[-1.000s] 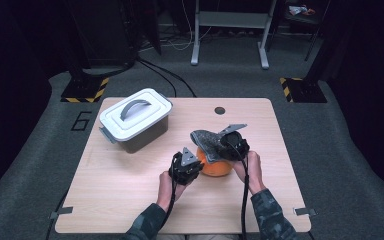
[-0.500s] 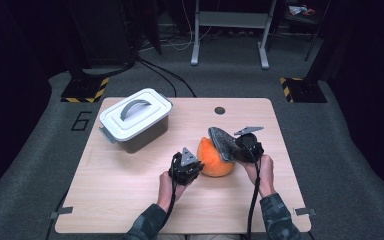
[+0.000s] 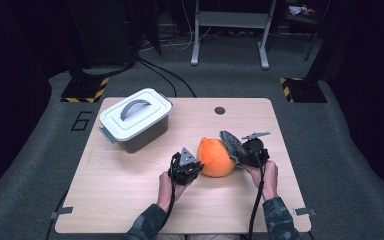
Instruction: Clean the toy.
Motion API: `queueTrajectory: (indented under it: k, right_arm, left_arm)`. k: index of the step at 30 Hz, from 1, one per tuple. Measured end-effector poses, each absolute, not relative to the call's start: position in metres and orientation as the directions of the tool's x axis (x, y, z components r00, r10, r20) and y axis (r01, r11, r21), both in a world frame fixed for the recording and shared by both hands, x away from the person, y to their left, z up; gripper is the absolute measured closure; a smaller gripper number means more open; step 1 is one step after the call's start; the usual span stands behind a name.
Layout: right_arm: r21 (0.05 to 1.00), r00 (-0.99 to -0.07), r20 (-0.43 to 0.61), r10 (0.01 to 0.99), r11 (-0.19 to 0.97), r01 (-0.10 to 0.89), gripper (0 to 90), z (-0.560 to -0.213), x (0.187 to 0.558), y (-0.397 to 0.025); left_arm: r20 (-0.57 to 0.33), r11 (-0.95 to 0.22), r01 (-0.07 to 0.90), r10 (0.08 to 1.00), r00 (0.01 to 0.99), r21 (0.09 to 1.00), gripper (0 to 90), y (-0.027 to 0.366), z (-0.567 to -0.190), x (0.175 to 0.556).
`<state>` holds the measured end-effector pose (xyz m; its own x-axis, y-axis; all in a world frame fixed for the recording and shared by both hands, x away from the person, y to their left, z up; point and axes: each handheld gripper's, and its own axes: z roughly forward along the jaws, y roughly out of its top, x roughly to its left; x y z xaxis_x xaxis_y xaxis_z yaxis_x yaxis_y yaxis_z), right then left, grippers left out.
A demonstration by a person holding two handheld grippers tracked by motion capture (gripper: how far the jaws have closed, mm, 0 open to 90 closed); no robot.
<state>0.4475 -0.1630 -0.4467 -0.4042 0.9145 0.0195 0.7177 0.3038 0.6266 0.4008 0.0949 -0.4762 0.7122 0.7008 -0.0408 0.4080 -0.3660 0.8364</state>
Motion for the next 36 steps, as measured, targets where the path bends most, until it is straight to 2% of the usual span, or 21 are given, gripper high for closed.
queueTrajectory:
  k: [7,15,20,25,30,36]
  right_arm:
    - [0.591,-0.355,0.053,0.933,0.257,0.765,73.6,-0.460,0.450,-0.170]
    - [0.541,-0.356,0.061,0.933,0.269,0.797,73.7,-0.487,0.455,-0.174]
    - [0.538,-0.341,0.062,0.938,0.256,0.803,73.8,-0.491,0.455,-0.174]
    - [0.561,-0.316,0.039,0.948,0.241,0.792,75.2,-0.478,0.450,-0.183]
    - [0.632,-0.315,0.023,0.949,0.230,0.740,75.4,-0.450,0.441,-0.194]
    - [0.695,-0.364,0.037,0.931,0.238,0.679,75.3,-0.416,0.432,-0.185]
  left_arm:
    - [-0.052,-0.364,0.418,0.700,0.713,0.833,82.4,0.095,-0.476,0.401]
    - [-0.065,-0.347,0.433,0.714,0.697,0.832,81.8,0.098,-0.479,0.401]
    - [-0.062,-0.345,0.432,0.718,0.694,0.833,81.6,0.099,-0.479,0.401]
    - [-0.065,-0.341,0.433,0.719,0.692,0.835,81.2,0.099,-0.478,0.402]
    - [-0.070,-0.335,0.434,0.720,0.690,0.836,80.4,0.099,-0.478,0.402]
    - [-0.067,-0.342,0.433,0.716,0.695,0.834,79.1,0.100,-0.478,0.402]
